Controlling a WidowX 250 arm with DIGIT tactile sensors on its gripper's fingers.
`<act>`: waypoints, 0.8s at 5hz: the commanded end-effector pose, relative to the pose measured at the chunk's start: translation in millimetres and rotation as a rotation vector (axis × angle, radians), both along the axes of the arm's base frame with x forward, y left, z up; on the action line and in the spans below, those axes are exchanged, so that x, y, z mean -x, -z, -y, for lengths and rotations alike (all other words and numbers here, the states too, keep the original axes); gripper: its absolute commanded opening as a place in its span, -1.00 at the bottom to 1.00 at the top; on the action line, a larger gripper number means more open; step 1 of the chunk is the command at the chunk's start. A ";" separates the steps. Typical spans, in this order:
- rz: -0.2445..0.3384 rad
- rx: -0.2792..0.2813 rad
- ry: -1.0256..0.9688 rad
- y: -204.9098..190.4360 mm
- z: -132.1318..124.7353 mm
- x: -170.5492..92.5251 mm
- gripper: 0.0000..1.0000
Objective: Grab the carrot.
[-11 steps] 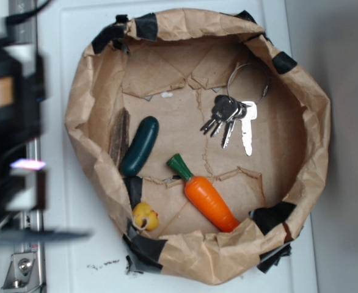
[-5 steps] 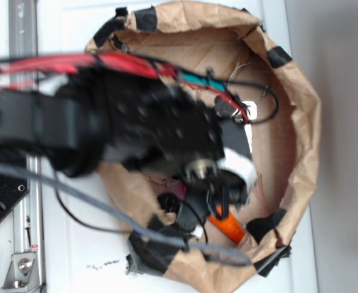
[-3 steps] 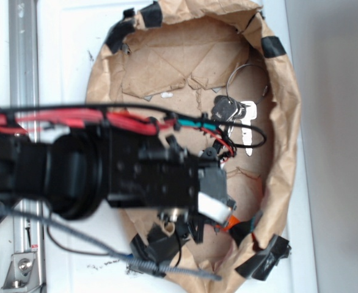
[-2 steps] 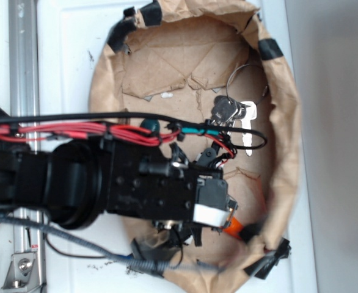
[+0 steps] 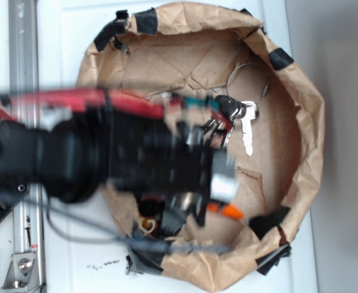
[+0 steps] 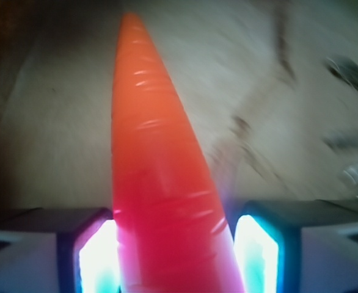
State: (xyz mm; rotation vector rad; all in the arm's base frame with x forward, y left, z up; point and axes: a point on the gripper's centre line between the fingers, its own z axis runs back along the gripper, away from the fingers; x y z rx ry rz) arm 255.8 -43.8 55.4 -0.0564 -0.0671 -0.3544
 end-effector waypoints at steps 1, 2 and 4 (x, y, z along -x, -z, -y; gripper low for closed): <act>0.137 -0.090 -0.239 -98.7 -31.3 -2.5 -0.73; 0.150 -0.108 -0.379 -119.5 -29.1 1.0 -1.00; 0.131 -0.150 -0.486 -112.3 -37.7 -9.0 -1.00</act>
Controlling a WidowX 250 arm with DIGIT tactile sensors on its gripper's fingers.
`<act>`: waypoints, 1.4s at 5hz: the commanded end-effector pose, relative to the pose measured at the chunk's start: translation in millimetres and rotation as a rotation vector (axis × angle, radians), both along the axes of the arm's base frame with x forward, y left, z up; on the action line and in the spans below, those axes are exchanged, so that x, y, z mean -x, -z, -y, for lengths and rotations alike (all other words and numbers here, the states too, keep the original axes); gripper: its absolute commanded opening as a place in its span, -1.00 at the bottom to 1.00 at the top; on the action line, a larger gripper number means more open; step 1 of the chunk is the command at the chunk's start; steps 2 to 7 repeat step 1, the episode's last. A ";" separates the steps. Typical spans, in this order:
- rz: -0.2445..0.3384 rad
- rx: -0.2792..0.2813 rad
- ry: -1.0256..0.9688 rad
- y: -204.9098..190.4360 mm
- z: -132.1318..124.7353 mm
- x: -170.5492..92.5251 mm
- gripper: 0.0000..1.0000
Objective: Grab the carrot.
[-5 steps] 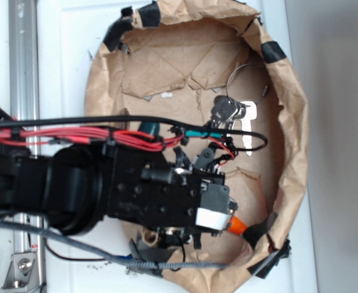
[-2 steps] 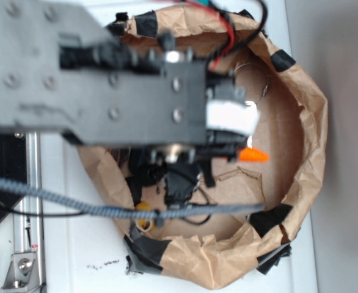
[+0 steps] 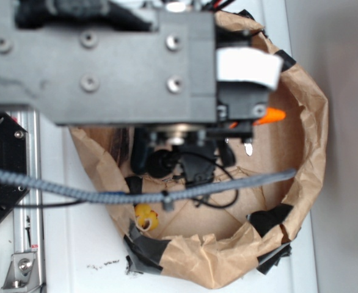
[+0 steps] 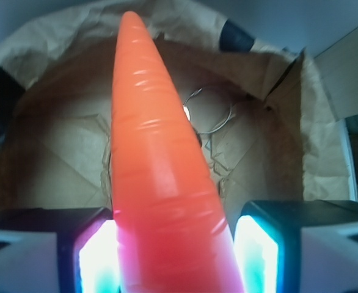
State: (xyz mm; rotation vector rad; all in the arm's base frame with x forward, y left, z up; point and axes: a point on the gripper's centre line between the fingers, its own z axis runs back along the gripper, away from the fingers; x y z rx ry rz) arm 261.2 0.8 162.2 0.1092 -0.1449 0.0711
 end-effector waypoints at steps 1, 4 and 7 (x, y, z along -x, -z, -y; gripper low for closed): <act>0.032 -0.017 -0.070 1.1 6.9 1.0 -1.00; 0.032 -0.017 -0.070 1.1 6.9 1.0 -1.00; 0.032 -0.017 -0.070 1.1 6.9 1.0 -1.00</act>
